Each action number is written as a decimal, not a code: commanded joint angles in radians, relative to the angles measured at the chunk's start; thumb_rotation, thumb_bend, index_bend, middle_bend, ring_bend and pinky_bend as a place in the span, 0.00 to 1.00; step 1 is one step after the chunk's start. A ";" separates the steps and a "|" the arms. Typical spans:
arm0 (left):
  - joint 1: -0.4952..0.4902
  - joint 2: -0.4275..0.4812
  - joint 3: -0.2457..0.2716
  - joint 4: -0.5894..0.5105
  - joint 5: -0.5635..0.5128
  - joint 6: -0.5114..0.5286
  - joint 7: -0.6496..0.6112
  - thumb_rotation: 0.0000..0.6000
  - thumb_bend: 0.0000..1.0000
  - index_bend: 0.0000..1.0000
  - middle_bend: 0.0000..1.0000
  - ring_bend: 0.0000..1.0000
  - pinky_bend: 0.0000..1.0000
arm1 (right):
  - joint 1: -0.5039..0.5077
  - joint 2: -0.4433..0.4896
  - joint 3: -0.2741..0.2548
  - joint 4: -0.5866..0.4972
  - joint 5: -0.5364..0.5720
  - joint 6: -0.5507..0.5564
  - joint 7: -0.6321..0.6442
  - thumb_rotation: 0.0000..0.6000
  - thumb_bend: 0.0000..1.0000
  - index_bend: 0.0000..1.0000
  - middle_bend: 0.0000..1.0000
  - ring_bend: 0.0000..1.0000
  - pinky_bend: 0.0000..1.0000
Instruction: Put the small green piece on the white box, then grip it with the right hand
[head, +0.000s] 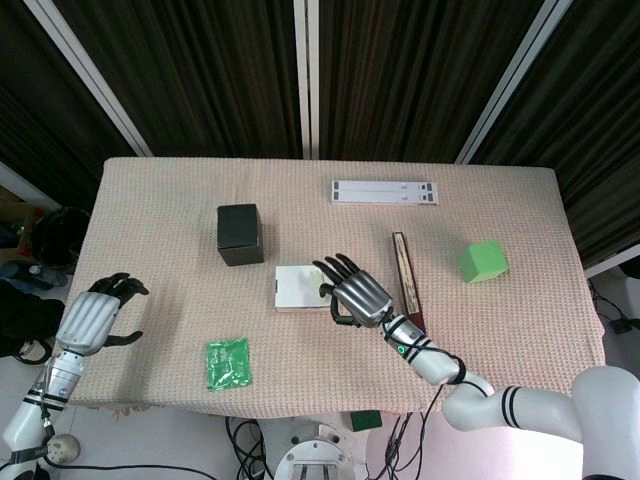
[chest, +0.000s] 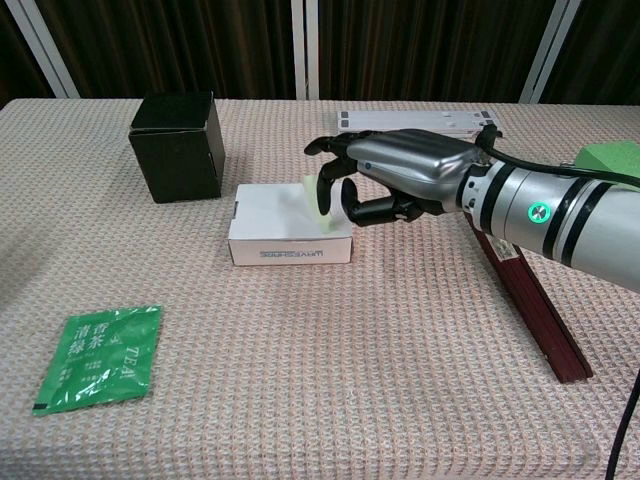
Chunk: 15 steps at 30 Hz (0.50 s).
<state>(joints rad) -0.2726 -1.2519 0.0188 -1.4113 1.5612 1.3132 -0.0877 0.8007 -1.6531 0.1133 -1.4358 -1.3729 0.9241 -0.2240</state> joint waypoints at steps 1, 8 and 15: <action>0.000 -0.001 0.000 -0.003 0.002 0.002 0.004 1.00 0.07 0.32 0.27 0.15 0.25 | -0.018 0.030 -0.010 -0.034 -0.027 0.032 0.012 0.35 0.89 0.39 0.00 0.00 0.00; 0.008 -0.002 0.000 -0.004 0.012 0.026 0.006 1.00 0.07 0.32 0.27 0.15 0.25 | -0.152 0.180 -0.089 -0.145 -0.151 0.250 -0.009 0.36 0.78 0.21 0.00 0.00 0.00; 0.028 -0.009 -0.006 0.008 0.034 0.089 0.002 1.00 0.07 0.32 0.26 0.15 0.25 | -0.442 0.345 -0.206 -0.169 -0.205 0.617 -0.056 0.45 0.63 0.00 0.00 0.00 0.00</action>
<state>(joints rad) -0.2507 -1.2570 0.0152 -1.4079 1.5878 1.3881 -0.0844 0.4959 -1.3955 -0.0277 -1.5900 -1.5460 1.3955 -0.2677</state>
